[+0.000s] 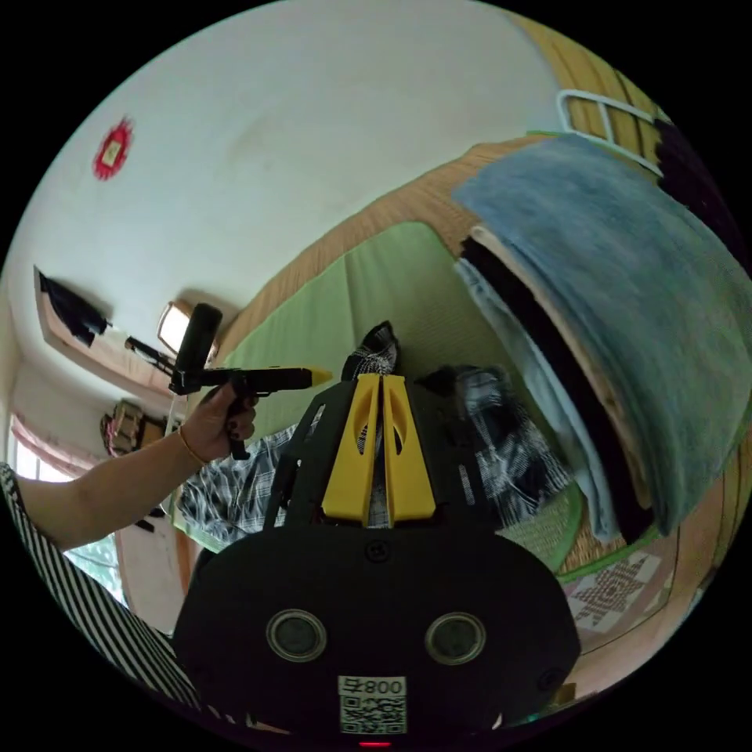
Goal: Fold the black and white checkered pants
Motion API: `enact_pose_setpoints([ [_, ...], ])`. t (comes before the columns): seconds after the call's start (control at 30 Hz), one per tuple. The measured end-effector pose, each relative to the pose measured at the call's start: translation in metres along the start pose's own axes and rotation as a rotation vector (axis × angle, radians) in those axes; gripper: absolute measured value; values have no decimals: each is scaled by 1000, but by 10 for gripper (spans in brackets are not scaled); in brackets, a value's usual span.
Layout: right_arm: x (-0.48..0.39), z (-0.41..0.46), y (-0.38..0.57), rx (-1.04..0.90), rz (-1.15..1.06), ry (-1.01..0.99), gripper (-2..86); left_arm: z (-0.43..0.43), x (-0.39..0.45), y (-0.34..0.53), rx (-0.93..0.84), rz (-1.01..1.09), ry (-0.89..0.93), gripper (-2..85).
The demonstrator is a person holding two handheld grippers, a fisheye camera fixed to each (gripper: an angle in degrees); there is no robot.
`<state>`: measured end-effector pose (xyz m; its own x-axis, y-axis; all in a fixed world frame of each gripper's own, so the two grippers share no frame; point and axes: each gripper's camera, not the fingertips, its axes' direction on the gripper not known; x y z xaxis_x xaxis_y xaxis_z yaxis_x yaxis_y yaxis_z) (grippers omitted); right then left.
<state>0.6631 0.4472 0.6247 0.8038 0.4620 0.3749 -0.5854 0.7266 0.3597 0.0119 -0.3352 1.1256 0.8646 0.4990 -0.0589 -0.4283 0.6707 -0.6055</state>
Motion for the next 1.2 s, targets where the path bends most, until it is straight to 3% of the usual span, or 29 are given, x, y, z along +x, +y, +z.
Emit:
enact_pose_setpoints([
  [0.43, 86, -30, 37, 14, 120, -60, 2, 77, 87, -110, -195, 162, -159, 45],
  [0.67, 112, -41, 48, 17, 121, -92, 1, 83, 115, -123, -174, 193, -178, 14],
  [1.0, 136, -102, 80, 128, 93, -140, 1, 53, 187, -121, 17, 339, -94, 9],
  [1.2, 161, -101, 90, 108, 136, -89, 1, 102, 203, -125, -90, 338, -152, 9],
])
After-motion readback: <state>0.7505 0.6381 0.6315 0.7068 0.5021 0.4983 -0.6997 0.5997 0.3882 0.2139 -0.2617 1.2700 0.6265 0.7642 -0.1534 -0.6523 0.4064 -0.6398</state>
